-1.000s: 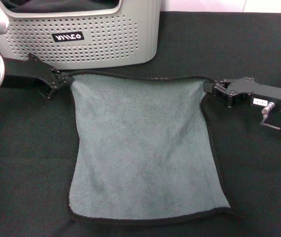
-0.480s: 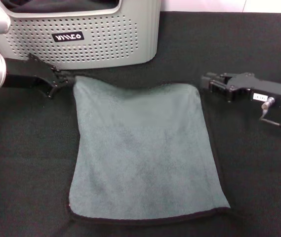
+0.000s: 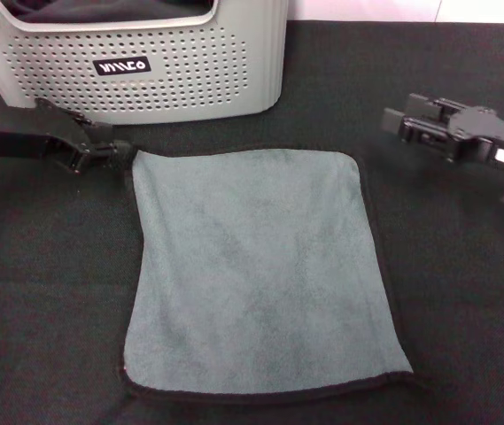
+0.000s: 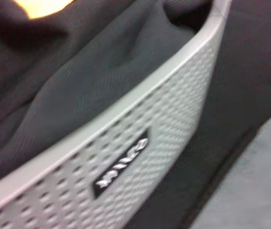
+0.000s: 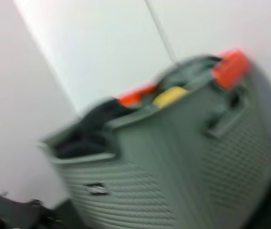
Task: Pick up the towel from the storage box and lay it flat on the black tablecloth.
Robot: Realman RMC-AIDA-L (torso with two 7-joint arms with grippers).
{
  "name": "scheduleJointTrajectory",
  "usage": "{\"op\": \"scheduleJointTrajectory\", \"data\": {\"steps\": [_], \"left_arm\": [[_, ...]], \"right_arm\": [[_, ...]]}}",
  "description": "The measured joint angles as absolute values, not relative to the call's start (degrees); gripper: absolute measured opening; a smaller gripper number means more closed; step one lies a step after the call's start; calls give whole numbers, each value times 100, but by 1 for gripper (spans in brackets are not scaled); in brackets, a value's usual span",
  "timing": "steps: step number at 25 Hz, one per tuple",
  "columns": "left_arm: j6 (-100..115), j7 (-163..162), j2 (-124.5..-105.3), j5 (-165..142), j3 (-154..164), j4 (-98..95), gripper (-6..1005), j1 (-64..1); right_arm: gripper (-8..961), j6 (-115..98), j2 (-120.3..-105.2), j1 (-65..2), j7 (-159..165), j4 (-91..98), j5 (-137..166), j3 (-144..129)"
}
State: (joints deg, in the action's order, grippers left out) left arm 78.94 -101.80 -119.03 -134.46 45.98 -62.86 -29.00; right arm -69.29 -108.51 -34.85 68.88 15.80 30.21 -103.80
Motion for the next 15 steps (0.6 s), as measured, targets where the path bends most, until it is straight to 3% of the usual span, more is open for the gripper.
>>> {"op": "scheduleJointTrajectory", "data": {"steps": [4, 7, 9, 11, 15], "left_arm": [[8995, -10085, -11836, -12532, 4417, -6670, 283, -2662], [10367, -9486, -11593, -11062, 4261, -6425, 329, -2499], [11125, -8844, -11438, -10327, 4282, -6005, 445, -2421], [11659, -8255, -11294, -9884, 4406, -5535, 517, -2293], [11748, -7778, -10933, -9598, 4939, -4897, 573, -2038]], "right_arm": [[589, -7971, -10731, -3227, 6412, 1688, 3249, -10374], [705, -8858, -10667, -3183, 6249, 1758, 3683, -10372], [782, -9341, -10697, -3175, 6241, 1863, 3950, -10369], [804, -9600, -10828, -3155, 6230, 2018, 4212, -10368], [815, -9617, -11342, -3077, 6154, 2450, 4800, -10371]]}}
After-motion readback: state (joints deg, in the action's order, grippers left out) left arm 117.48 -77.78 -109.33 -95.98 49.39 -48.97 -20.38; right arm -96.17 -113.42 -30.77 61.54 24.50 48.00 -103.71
